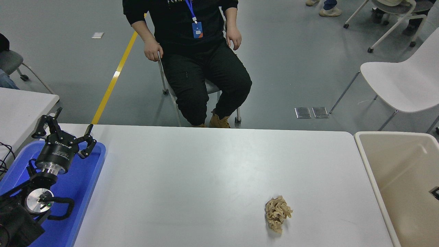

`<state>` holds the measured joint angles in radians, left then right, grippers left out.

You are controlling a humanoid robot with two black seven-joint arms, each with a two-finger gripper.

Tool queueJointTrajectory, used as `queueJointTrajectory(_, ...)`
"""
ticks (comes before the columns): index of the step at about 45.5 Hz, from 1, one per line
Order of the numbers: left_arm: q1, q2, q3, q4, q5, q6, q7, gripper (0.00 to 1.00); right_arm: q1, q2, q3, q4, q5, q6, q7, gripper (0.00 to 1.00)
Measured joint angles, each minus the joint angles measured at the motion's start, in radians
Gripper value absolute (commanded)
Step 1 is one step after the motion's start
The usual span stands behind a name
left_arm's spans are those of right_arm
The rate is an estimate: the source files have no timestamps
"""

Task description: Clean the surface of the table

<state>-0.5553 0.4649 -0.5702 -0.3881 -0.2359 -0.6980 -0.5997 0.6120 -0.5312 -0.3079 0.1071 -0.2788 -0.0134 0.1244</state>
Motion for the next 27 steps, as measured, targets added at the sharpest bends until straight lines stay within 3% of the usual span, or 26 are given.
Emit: queueJointTrajectory(27,0.000,0.000,0.000,0.000,0.000,0.000,0.000,1.00,0.278,-0.108,0.165,0.007,0.002,0.005,0.000,0.99)
